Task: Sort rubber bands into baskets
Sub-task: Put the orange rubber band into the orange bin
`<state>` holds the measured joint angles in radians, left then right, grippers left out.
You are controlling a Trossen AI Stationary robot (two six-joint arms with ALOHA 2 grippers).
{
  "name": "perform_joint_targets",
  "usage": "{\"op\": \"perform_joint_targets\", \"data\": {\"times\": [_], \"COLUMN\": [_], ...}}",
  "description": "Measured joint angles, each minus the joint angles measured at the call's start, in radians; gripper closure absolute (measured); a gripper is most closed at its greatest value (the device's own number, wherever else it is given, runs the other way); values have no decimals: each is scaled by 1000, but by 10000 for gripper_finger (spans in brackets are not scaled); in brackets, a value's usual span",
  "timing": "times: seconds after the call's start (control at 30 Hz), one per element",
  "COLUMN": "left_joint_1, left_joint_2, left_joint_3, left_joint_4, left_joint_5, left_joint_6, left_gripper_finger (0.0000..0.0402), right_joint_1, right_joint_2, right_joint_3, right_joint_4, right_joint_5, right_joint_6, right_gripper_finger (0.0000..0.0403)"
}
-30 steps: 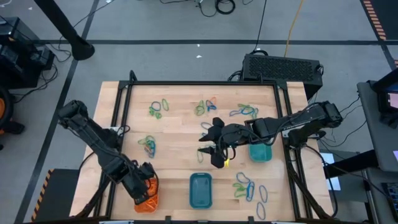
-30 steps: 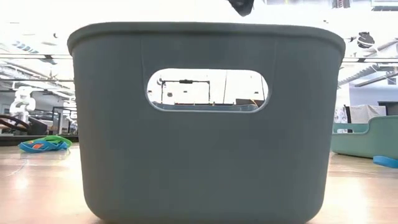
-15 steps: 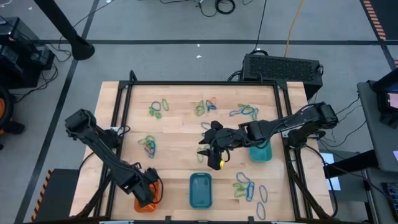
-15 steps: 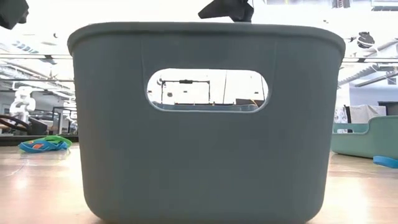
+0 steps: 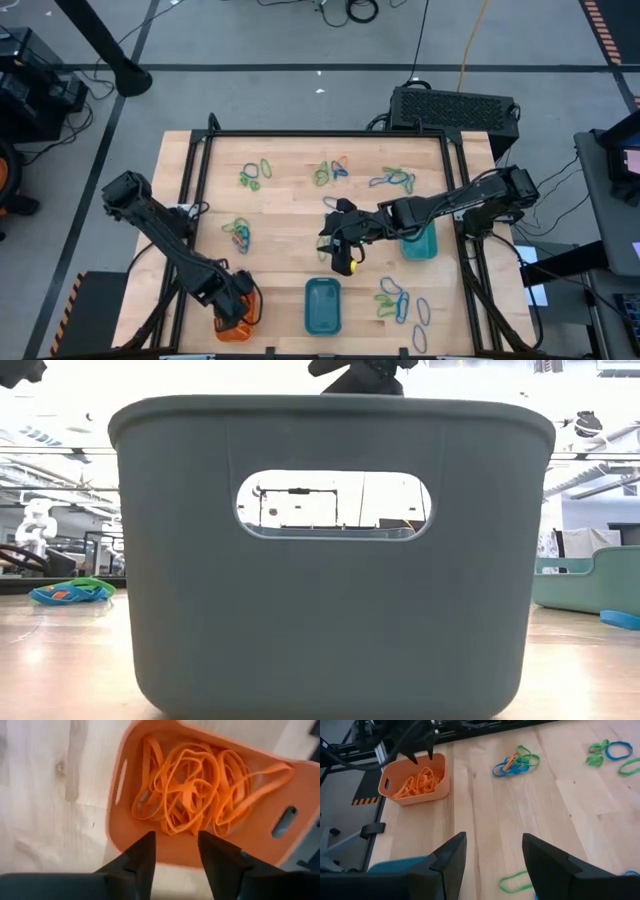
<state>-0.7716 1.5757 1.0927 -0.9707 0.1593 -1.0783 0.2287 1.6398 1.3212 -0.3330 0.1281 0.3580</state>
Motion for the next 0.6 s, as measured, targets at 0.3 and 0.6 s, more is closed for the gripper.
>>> {"op": "perform_joint_targets", "data": {"times": [0.3,0.6], "left_joint_1": [114,442], "left_joint_2": [-165,-310], "left_joint_3": [10,-21], "left_joint_4": [-31,-290], "left_joint_5": [-228,-313], "left_joint_6": [198,275], "left_gripper_finger": [237,237], "right_joint_1": [0,0], "right_joint_2": [0,0], "right_joint_3": [0,0], "right_joint_4": [2,9], "right_joint_5": [0,3], "right_joint_6": [-3,26], "right_gripper_finger": [218,218]}}
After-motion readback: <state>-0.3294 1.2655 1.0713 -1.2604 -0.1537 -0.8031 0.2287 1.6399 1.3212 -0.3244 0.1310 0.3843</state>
